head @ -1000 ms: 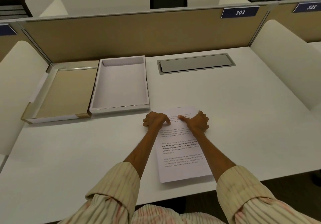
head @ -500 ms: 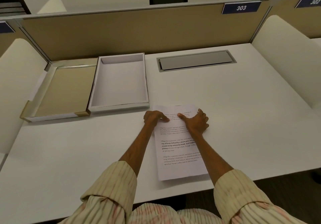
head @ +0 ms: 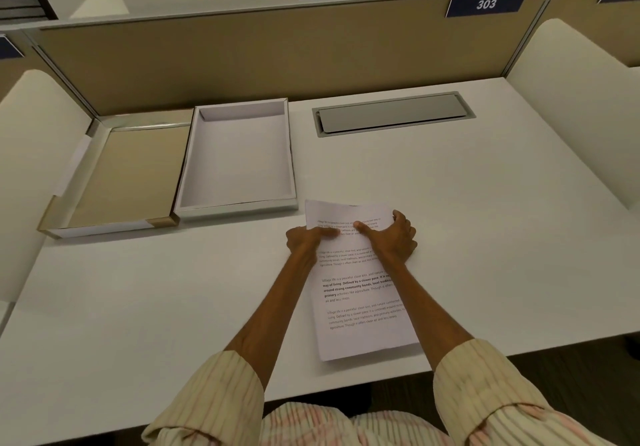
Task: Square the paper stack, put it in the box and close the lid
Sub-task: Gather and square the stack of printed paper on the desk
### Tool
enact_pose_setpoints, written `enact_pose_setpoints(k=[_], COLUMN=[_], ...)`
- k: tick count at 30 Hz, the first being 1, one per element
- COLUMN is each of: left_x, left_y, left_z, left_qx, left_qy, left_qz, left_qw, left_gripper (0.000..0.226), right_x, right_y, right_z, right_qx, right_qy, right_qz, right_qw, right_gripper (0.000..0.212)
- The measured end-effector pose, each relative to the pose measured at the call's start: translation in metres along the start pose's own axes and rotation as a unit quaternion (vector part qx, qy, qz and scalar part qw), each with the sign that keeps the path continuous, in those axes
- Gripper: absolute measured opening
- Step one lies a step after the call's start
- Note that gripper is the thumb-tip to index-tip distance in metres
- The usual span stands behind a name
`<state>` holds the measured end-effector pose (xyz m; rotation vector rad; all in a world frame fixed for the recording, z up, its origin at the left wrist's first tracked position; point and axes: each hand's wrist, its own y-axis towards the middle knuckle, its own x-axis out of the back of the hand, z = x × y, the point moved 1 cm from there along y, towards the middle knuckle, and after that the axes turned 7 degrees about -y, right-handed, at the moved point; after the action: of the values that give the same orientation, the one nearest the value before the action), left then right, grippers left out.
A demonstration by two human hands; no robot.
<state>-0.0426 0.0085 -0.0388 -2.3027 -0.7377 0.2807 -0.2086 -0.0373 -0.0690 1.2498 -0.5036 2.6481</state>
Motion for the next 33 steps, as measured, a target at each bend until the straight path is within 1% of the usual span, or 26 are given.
enact_pose_setpoints(k=[3,5,6,7,8,10,12,13,16,18,21,22,24,27,28,29,31,33], left_x=[0.003,0.003,0.003,0.003,0.005,0.009,0.015,0.018,0.027,0.031,0.036,0.037,0.04,0.043,0.043,0.043,0.04,0.036], left_y=[-0.001,-0.006,-0.01,-0.015,-0.021,-0.032,-0.043,-0.047,-0.059,-0.066,-0.069,-0.07,-0.07,-0.072,-0.073,-0.075,-0.079,-0.079], left_z=[0.0,-0.004,-0.008,-0.014,-0.021,-0.035,-0.049,-0.056,-0.076,-0.088,-0.097,-0.097,-0.094,-0.094,-0.097,-0.101,-0.109,-0.113], left_qx=[-0.002,-0.006,-0.011,-0.021,-0.035,-0.063,-0.093,-0.111,-0.173,-0.221,-0.287,-0.306,-0.336,-0.379,-0.385,-0.387,-0.4,-0.414], left_qy=[-0.021,-0.042,-0.052,-0.065,-0.078,-0.095,-0.103,-0.104,-0.118,-0.135,-0.131,-0.123,-0.099,-0.075,-0.073,-0.074,-0.073,-0.058], left_qz=[-0.001,0.032,0.055,0.072,0.084,0.105,0.111,0.107,0.112,0.114,0.125,0.13,0.131,0.129,0.13,0.127,0.119,0.091], left_qw=[1.0,0.999,0.997,0.995,0.993,0.988,0.984,0.982,0.971,0.959,0.941,0.935,0.928,0.913,0.911,0.91,0.906,0.904], left_gripper=[0.042,0.053,0.062,0.068,0.072,0.076,0.076,0.074,0.07,0.069,0.049,0.047,0.051,0.071,0.08,0.085,0.076,0.057], right_x=[0.0,0.005,0.01,0.016,0.023,0.039,0.055,0.062,0.081,0.092,0.098,0.097,0.093,0.091,0.093,0.096,0.102,0.106], right_y=[0.004,0.01,0.013,0.015,0.017,0.019,0.017,0.013,-0.001,-0.013,-0.026,-0.029,-0.031,-0.034,-0.035,-0.036,-0.037,-0.037], right_z=[-0.003,-0.006,-0.007,-0.007,-0.006,-0.001,0.011,0.02,0.048,0.067,0.082,0.083,0.081,0.082,0.084,0.088,0.097,0.107], right_qx=[0.006,0.004,0.002,0.003,0.008,0.021,0.045,0.064,0.13,0.177,0.242,0.251,0.254,0.259,0.26,0.258,0.254,0.245], right_qy=[0.019,0.05,0.09,0.148,0.208,0.28,0.316,0.332,0.376,0.405,0.431,0.431,0.42,0.405,0.407,0.414,0.436,0.445], right_qz=[0.011,0.035,0.067,0.109,0.148,0.181,0.162,0.141,0.072,0.054,0.044,0.041,0.037,0.036,0.033,0.029,0.007,-0.033], right_qw=[1.0,0.998,0.994,0.983,0.967,0.943,0.934,0.93,0.915,0.896,0.868,0.866,0.87,0.876,0.875,0.872,0.863,0.861], right_gripper=[0.112,0.117,0.118,0.115,0.107,0.085,0.066,0.06,0.046,0.04,0.031,0.031,0.035,0.047,0.053,0.058,0.058,0.047])
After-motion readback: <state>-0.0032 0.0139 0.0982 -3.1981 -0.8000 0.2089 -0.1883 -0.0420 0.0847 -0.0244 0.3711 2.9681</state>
